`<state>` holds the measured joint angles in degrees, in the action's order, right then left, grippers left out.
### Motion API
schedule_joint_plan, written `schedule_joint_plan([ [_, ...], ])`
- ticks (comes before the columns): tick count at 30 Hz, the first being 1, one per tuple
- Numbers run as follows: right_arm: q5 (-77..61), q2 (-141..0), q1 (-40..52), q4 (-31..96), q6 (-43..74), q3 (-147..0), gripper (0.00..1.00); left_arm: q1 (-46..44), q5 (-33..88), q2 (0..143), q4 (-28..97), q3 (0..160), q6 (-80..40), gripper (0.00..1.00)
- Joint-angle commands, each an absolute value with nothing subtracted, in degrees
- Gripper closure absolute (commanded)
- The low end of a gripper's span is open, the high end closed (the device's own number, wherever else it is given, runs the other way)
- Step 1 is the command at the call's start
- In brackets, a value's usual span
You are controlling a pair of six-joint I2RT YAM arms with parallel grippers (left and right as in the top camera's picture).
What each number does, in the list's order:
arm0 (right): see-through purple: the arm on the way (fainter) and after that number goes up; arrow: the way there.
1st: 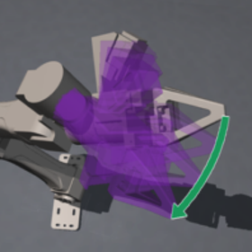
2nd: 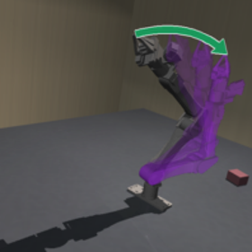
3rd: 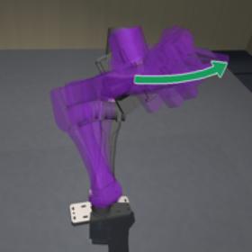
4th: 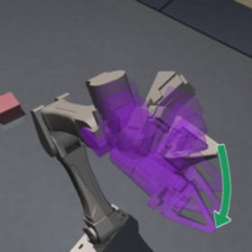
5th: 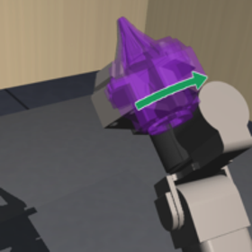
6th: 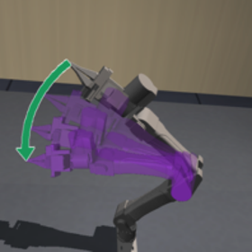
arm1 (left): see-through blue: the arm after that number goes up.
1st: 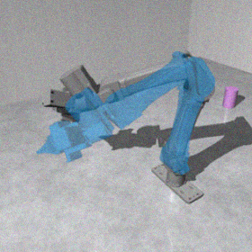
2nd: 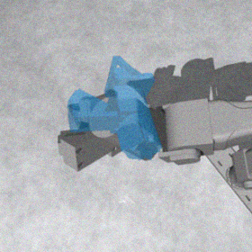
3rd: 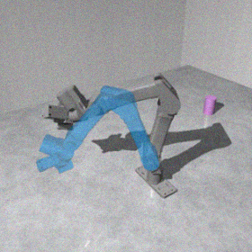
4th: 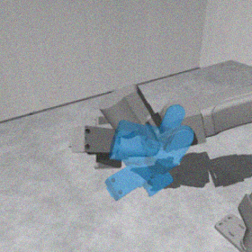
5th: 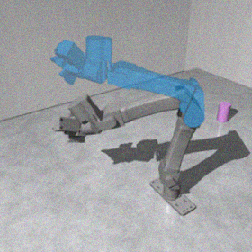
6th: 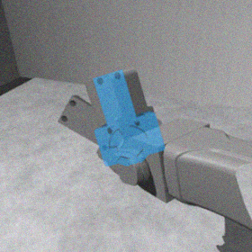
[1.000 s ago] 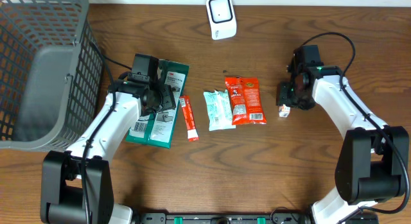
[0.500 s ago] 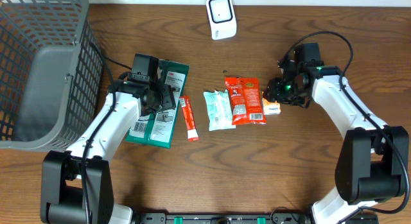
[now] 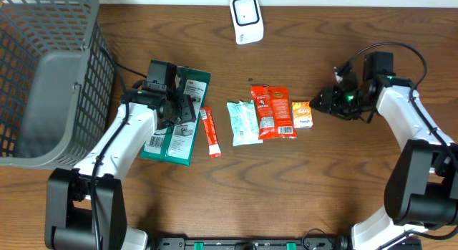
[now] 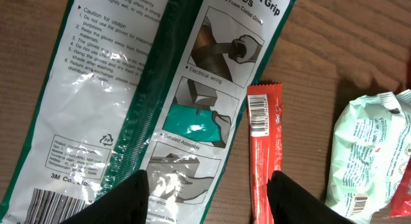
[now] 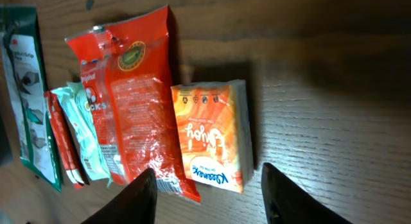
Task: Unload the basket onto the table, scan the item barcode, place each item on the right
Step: 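Grasp the orange packet with the right gripper and lift it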
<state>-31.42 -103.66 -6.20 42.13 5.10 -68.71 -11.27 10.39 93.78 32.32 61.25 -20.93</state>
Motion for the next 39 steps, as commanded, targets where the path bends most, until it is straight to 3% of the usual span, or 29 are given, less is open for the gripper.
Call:
schedule_joint_plan([
  [1,-32.86,-103.53,-6.28,41.56,2.87,-67.57,0.54,-11.22,10.52,94.32,32.23,60.86,-20.60,0.40],
  [7,-32.84,-103.53,-6.22,39.33,2.87,-66.02,0.63,-11.22,10.52,94.32,32.21,60.86,-20.60,0.40],
  [27,-31.59,-103.53,-5.89,17.72,4.32,-51.13,0.73,-11.22,10.52,94.32,32.21,60.86,-20.60,0.39],
  [39,-34.09,-103.50,-5.93,14.96,5.67,-50.15,0.76,-11.25,10.52,94.32,32.23,60.86,-20.60,0.39],
])
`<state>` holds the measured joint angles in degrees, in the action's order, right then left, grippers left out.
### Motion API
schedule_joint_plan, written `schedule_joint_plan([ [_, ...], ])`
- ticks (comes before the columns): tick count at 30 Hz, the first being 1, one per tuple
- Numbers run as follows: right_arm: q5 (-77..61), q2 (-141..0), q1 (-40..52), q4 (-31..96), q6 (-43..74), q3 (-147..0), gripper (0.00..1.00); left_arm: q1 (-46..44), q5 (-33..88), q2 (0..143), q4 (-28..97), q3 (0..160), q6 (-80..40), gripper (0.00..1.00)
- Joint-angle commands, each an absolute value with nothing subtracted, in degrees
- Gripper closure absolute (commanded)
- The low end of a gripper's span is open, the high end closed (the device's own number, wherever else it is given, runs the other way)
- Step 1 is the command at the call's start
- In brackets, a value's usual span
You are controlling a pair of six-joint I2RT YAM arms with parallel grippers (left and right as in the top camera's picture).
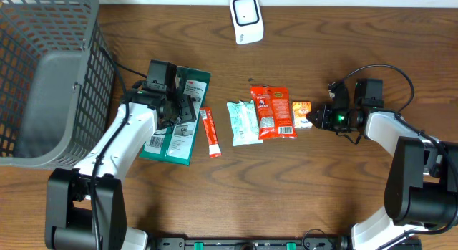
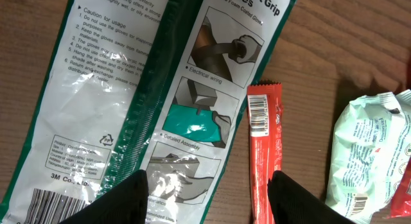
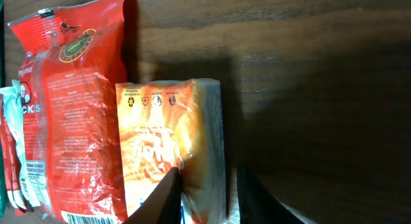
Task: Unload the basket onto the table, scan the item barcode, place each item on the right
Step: 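Grasp the orange packet with the right gripper and lift it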
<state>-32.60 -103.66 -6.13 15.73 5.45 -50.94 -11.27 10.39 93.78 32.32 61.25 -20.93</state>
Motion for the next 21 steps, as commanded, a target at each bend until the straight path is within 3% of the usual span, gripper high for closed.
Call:
schedule_joint_plan([
  [1,-36.42,-103.50,-5.96,14.06,5.41,-50.15,0.72,-11.22,10.52,94.32,32.23,60.86,-20.60,0.39],
  [3,-39.42,-103.48,-5.98,12.64,5.08,-50.26,0.67,-11.22,10.52,94.32,32.23,60.86,-20.58,0.39],
  [9,-36.14,-103.48,-5.96,12.23,5.04,-50.46,0.66,-11.25,10.52,94.32,32.23,60.86,-20.60,0.39],
  [16,-35.81,-103.50,-5.89,12.60,5.04,-50.19,0.74,-11.22,10.52,94.32,32.23,60.86,-20.60,0.39],
  [21,-30.68,-103.53,-4.84,12.53,5.04,-48.73,0.72,-11.22,10.52,94.32,32.23,60.86,-20.60,0.39],
])
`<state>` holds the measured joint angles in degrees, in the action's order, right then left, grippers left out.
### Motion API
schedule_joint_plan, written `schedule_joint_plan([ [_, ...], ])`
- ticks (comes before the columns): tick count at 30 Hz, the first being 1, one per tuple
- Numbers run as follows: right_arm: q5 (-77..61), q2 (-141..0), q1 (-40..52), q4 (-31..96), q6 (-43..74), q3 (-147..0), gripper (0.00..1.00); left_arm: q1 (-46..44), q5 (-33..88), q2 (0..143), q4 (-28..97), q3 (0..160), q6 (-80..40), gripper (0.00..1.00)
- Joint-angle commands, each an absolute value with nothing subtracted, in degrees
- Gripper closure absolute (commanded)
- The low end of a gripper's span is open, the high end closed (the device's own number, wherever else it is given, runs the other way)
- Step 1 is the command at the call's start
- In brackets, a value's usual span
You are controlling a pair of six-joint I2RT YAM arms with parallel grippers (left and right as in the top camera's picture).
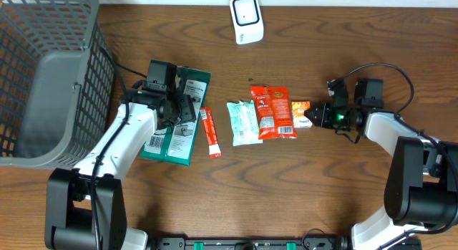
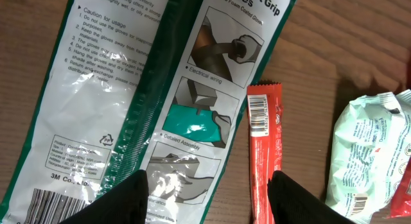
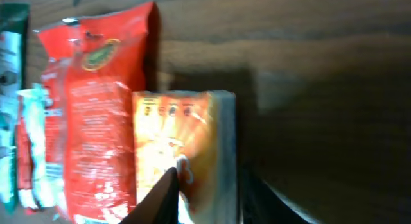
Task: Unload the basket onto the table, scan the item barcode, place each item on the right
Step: 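Grasp the orange packet with the right gripper and lift it, then carry the orange packet up toward the white scanner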
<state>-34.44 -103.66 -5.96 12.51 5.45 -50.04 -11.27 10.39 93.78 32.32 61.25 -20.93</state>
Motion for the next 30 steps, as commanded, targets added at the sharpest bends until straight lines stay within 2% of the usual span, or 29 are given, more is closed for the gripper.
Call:
schedule_joint_plan([
  [1,-30.00,-103.53,-4.51,12.49,5.06,-48.62,0.73,-11.22,10.52,94.32,32.25,60.86,-20.60,0.39],
  [3,-29.85,-103.53,-3.92,12.43,5.06,-48.62,0.75,-11.22,10.52,94.32,32.25,60.86,-20.58,0.39],
  [6,-29.71,-103.53,-2.87,12.43,5.04,-48.62,0.85,-11.22,10.52,94.32,32.25,60.86,-20.58,0.39],
  [12,-24.29,-103.53,-0.95,12.47,5.06,-48.62,0.83,-11.22,10.52,94.32,32.25,60.86,-20.58,0.39],
  [21,-24.80,-103.53,-0.97,12.64,5.10,-48.62,0.81,-11.22,10.52,94.32,32.27,60.86,-20.58,0.39],
  [22,-25.45,-103.53,-0.97,12.62,5.08,-48.62,0.83,-11.22,10.52,94.32,32.25,60.86,-20.58,0.39],
  [23,-27.31,-103.48,-1.06,12.60,5.08,-48.69,0.92,-11.22,10.52,94.32,32.27,60.86,-20.58,0.39],
  [25,-29.10,-103.00,-1.30,12.60,5.08,-48.99,0.99,-11.22,10.52,94.32,32.40,60.86,-20.58,0.39],
  [30,-28.58,-98.35,-2.22,14.50,5.50,-50.00,0.99,-11.22,10.50,94.32,32.62,60.86,-20.58,0.39],
])
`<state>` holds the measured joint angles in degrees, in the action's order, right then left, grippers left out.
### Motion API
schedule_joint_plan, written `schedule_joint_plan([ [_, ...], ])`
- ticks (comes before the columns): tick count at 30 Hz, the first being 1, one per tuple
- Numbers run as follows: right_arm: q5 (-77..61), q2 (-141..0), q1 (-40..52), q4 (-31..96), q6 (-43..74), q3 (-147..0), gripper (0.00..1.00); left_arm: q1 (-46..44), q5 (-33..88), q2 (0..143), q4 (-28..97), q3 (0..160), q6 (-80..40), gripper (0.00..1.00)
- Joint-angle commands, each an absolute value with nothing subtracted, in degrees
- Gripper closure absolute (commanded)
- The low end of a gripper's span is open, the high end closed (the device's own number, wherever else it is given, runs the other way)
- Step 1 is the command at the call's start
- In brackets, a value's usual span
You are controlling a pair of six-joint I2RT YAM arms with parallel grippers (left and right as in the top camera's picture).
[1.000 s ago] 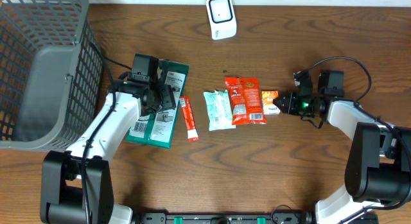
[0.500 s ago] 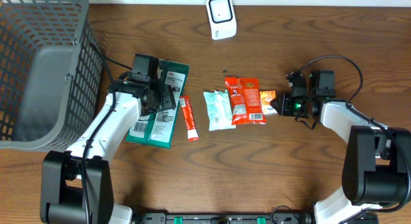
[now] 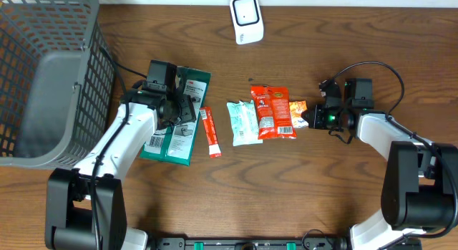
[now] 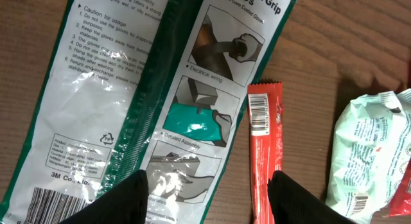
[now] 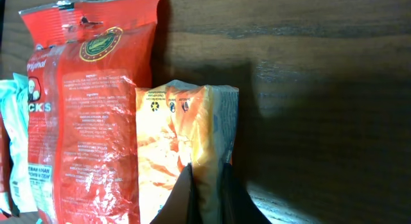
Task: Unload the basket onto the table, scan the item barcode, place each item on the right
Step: 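Carry the orange packet up toward the white scanner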
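An orange tissue pack [image 5: 180, 134] lies right of a red snack bag [image 5: 96, 108] on the wooden table. My right gripper [image 5: 205, 185] is shut on the pack's near edge; overhead the pack [image 3: 299, 109] shows just left of that gripper [image 3: 309, 118]. The white barcode scanner [image 3: 245, 18] stands at the table's back edge. My left gripper [image 4: 209, 198] hangs open over a green-and-white glove packet [image 4: 154, 89], with a thin red stick packet [image 4: 264, 147] beside it.
A grey wire basket [image 3: 43, 71] fills the left side of the table. A pale green packet [image 3: 242, 122] lies between the red stick packet [image 3: 210, 132] and the red snack bag [image 3: 273, 112]. Bare wood lies in front of the items.
My right gripper's fingers have closed in and now pinch the orange tissue pack's edge; they stood a little apart around it before. The left arm has not moved.
My right gripper was open some way back from the orange tissue pack. Then it was down at the pack with a finger on each side. Now it is shut on the pack's edge. The left gripper stayed open over the glove packet throughout.
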<state>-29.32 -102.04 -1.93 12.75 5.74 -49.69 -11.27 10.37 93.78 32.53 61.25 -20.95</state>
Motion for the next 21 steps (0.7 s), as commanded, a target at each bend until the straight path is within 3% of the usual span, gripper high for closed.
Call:
schedule_joint_plan([
  [1,-28.27,-97.43,-2.24,14.83,5.50,-50.00,0.99,-11.22,10.50,94.32,32.62,60.86,-20.58,0.39],
  [9,-19.62,-79.59,-2.24,30.06,7.27,-55.72,0.99,-11.22,10.11,94.32,32.18,60.86,-20.56,0.39],
  [12,-18.50,-77.89,-2.15,40.62,7.25,-63.29,0.99,-11.16,1.74,94.32,32.27,60.86,-20.58,0.39],
  [16,-15.29,-77.89,-1.52,51.59,7.22,-73.30,0.99,-10.31,-0.91,94.37,32.42,60.75,-20.60,0.67],
  [21,-14.17,-77.91,0.64,52.58,7.20,-75.16,0.99,-10.31,-10.00,94.43,30.57,58.94,-21.26,0.76],
])
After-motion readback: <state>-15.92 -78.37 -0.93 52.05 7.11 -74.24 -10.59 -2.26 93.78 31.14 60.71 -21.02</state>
